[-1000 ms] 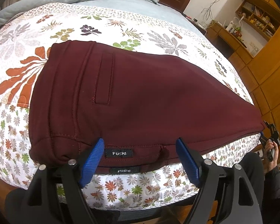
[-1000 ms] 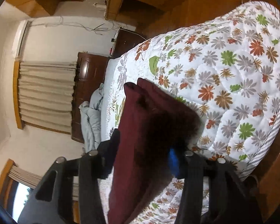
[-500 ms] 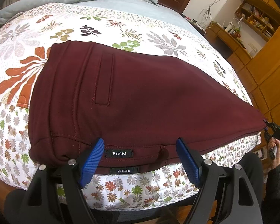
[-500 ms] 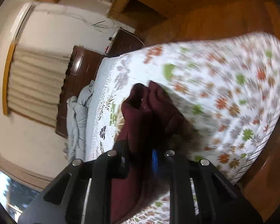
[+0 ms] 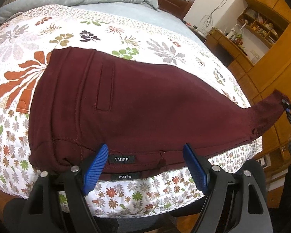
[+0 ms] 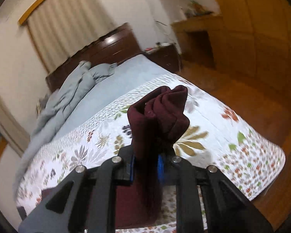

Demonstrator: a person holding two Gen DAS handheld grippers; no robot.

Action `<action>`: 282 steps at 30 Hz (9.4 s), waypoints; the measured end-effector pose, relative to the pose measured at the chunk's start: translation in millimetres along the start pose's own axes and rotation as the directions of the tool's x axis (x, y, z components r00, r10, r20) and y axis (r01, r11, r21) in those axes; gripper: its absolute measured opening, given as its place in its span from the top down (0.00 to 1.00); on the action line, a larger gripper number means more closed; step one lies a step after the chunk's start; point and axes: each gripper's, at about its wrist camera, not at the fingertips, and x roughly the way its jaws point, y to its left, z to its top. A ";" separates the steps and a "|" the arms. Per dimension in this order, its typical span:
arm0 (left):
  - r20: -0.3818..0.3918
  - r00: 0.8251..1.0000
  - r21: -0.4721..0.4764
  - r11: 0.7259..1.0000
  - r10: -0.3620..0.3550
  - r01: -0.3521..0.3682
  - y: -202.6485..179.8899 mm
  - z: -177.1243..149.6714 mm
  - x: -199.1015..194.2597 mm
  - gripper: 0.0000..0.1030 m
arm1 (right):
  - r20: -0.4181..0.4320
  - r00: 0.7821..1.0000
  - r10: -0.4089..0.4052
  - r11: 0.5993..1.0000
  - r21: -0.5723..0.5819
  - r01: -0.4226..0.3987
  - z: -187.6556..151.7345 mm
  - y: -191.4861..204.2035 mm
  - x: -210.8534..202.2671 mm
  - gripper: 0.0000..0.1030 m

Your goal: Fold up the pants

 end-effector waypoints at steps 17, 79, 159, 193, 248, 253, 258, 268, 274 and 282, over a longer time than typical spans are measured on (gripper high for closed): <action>0.103 0.994 0.058 0.997 -0.047 0.041 -11.4 -6.6 -32.4 0.23 | -0.069 0.996 -0.051 0.917 -0.398 0.019 -29.9 176.8 46.7 0.84; 0.178 0.920 0.127 0.919 0.349 -0.373 -86.1 33.3 -109.1 0.23 | 0.074 0.976 -0.204 -0.106 -0.993 0.053 -375.6 320.0 97.3 0.48; 0.113 0.942 -0.316 0.888 -0.315 0.335 -41.5 16.2 17.1 0.18 | -0.321 0.788 0.525 0.726 0.652 -0.218 -160.5 -1.3 68.3 0.40; 0.064 0.939 -0.140 0.929 -0.338 0.344 -93.1 27.4 31.9 0.18 | -0.395 0.823 0.409 0.814 0.565 -0.134 -191.1 -7.0 75.9 0.56; 0.415 0.901 -0.669 0.629 -0.126 0.396 103.6 -51.9 -37.3 0.18 | -0.970 0.240 -0.034 0.342 -0.237 -0.909 -244.7 522.8 247.7 0.15; 0.495 0.845 -0.644 0.567 -0.202 0.513 122.3 -36.4 -34.5 0.18 | -0.970 0.241 0.038 0.403 -0.206 -0.892 -238.9 497.5 235.5 0.15; 0.519 0.838 -0.495 0.739 -0.171 0.457 123.7 -15.2 -25.1 0.20 | -0.969 0.231 0.092 0.449 -0.166 -0.878 -232.7 474.7 227.4 0.15; 0.594 0.804 -0.671 0.578 0.043 0.465 149.7 -73.3 -66.3 0.19 | -0.986 0.151 0.074 0.413 -0.108 -0.904 -304.1 484.1 203.5 0.19; 0.532 0.846 -0.729 0.499 -0.019 0.469 142.2 -111.5 -67.0 0.19 | -0.964 0.265 0.006 0.296 -0.252 -0.921 -340.3 514.0 188.7 0.45; 0.603 0.797 -0.677 0.504 -0.039 0.537 154.2 -110.9 -90.9 0.19 | -0.424 0.894 0.143 -0.396 -0.852 -0.341 -403.1 517.2 72.5 0.08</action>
